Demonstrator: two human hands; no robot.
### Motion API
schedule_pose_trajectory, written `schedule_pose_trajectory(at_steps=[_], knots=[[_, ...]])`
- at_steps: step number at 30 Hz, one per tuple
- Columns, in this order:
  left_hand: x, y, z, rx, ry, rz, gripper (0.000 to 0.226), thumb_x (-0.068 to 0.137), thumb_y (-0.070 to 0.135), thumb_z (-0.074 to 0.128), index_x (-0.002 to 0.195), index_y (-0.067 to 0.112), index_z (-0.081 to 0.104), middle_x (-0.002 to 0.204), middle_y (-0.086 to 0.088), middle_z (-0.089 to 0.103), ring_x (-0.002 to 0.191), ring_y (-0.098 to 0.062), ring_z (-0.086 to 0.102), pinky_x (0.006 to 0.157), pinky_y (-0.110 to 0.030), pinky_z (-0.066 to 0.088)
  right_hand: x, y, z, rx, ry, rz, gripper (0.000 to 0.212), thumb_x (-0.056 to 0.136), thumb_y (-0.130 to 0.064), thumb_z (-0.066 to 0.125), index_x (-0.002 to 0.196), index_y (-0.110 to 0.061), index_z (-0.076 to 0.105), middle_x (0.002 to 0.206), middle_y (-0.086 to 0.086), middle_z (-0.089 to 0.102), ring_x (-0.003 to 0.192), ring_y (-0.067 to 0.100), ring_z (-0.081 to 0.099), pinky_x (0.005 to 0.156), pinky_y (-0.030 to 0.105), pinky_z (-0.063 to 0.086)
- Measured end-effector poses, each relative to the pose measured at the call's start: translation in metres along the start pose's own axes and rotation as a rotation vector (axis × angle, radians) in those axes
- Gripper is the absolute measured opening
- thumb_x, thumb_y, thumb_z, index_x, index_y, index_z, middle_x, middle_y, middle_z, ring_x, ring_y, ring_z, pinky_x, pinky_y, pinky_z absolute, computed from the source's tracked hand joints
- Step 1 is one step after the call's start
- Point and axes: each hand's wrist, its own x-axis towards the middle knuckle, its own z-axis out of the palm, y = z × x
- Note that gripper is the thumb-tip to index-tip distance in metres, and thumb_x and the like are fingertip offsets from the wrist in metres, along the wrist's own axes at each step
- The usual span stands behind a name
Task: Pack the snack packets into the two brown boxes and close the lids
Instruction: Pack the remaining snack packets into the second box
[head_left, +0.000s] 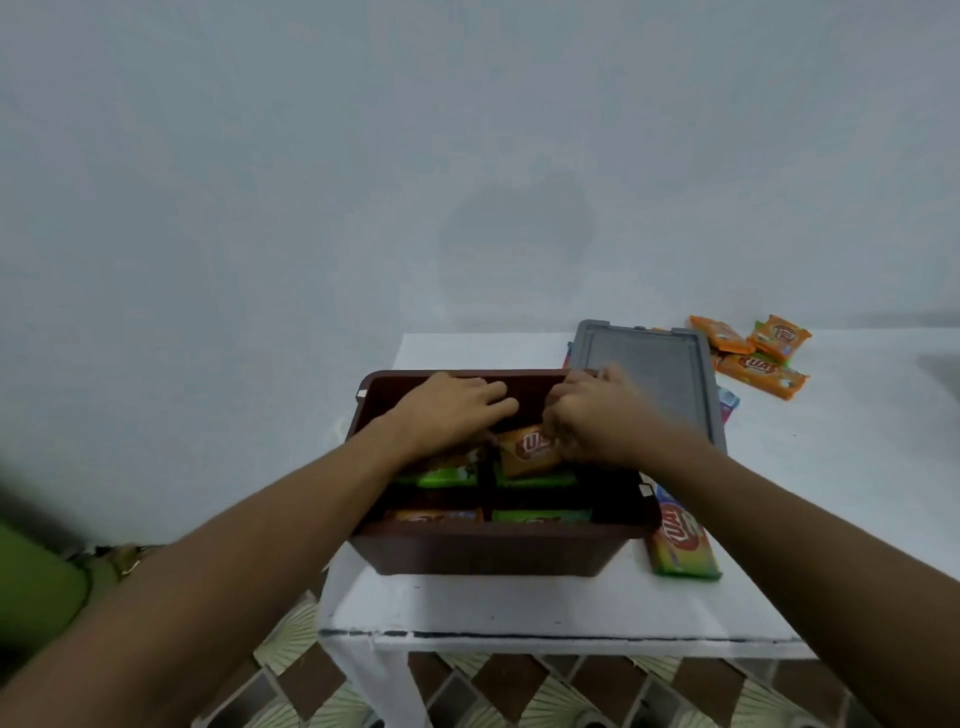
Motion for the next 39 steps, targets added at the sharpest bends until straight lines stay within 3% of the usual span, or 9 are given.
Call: schedule_pose_trajectory(at_steps=[5,7,10,16,21,26,29,34,39], knots=[[-0.007,-0.002,-0.002,-0.028,-0.174,-0.137,0.041,0.092,0.017,0.056,0.132,0.021,0.048,0.114,-0.002,0.058,0.086,-0.027,0.063,0.057,-0.035,0.038,0.016,-0.015,0.005,-0.001,-0.055,-0.024,0.031,0.085,-0.043,0.064,0.113,-0.028,0.064,0.111,-0.005,0.061,0.104,0.018,0.057,0.087,0.039,0.039],[-0.011,-0.001,-0.002,-0.054,-0.206,-0.171,0.039,0.095,0.030,0.053,0.133,0.021,0.048,0.120,-0.001,0.056,0.090,-0.027,0.064,0.060,-0.034,0.039,0.022,-0.020,0.008,0.055,-0.077,-0.031,0.036,0.084,-0.040,0.067,0.117,-0.026,0.063,0.113,-0.003,0.062,0.099,0.018,0.061,0.079,0.033,0.048],[-0.014,0.000,0.001,-0.028,-0.239,-0.147,0.052,0.088,0.046,0.059,0.132,0.020,0.048,0.122,-0.002,0.051,0.092,-0.027,0.063,0.059,-0.034,0.037,0.024,-0.021,0.017,0.060,-0.097,-0.007,0.039,0.086,-0.037,0.065,0.123,-0.027,0.058,0.115,-0.002,0.063,0.099,0.020,0.064,0.079,0.037,0.054],[-0.017,0.000,0.005,-0.055,-0.198,-0.164,0.040,0.090,0.022,0.060,0.128,0.014,0.051,0.113,-0.005,0.055,0.095,-0.028,0.060,0.061,-0.037,0.046,0.026,-0.017,0.024,0.058,-0.066,-0.014,0.040,0.089,-0.032,0.063,0.128,-0.029,0.054,0.119,-0.002,0.064,0.103,0.019,0.065,0.085,0.039,0.055],[-0.025,0.002,0.006,-0.214,-0.314,-0.175,0.052,0.087,0.041,0.062,0.131,0.016,0.050,0.119,-0.004,0.055,0.100,-0.026,0.060,0.074,-0.037,0.051,0.023,-0.017,0.025,0.038,-0.046,-0.028,0.040,0.090,-0.031,0.062,0.128,-0.028,0.054,0.120,-0.001,0.063,0.103,0.021,0.064,0.084,0.039,0.055],[-0.026,0.004,0.010,-0.092,-0.378,-0.105,0.082,0.076,0.052,0.074,0.140,0.017,0.037,0.125,-0.005,0.049,0.103,-0.024,0.058,0.070,-0.036,0.050,0.023,-0.017,0.026,0.032,-0.041,-0.033,0.043,0.089,-0.033,0.062,0.131,-0.028,0.052,0.123,0.000,0.062,0.104,0.021,0.064,0.085,0.038,0.055],[-0.024,0.005,0.011,-0.063,-0.365,-0.137,0.078,0.081,0.047,0.071,0.141,0.016,0.032,0.121,-0.007,0.056,0.099,-0.027,0.062,0.068,-0.039,0.051,0.023,-0.017,0.026,0.025,-0.030,-0.034,0.044,0.090,-0.034,0.061,0.133,-0.028,0.050,0.123,0.000,0.062,0.104,0.020,0.064,0.085,0.037,0.055],[-0.025,0.004,0.008,-0.036,-0.407,-0.217,0.063,0.085,0.046,0.068,0.134,0.015,0.043,0.115,-0.007,0.062,0.098,-0.028,0.065,0.073,-0.040,0.051,0.021,-0.018,0.025,0.004,-0.052,-0.005,0.040,0.092,-0.035,0.059,0.130,-0.024,0.053,0.118,0.001,0.065,0.101,0.020,0.065,0.082,0.034,0.052],[-0.023,0.000,0.003,-0.088,-0.516,-0.244,0.072,0.077,0.056,0.072,0.132,0.017,0.048,0.118,-0.005,0.061,0.104,-0.025,0.062,0.078,-0.038,0.050,0.024,-0.020,0.018,0.025,-0.110,0.041,0.030,0.092,-0.031,0.061,0.117,-0.015,0.061,0.110,0.004,0.064,0.096,0.021,0.065,0.083,0.035,0.054]])
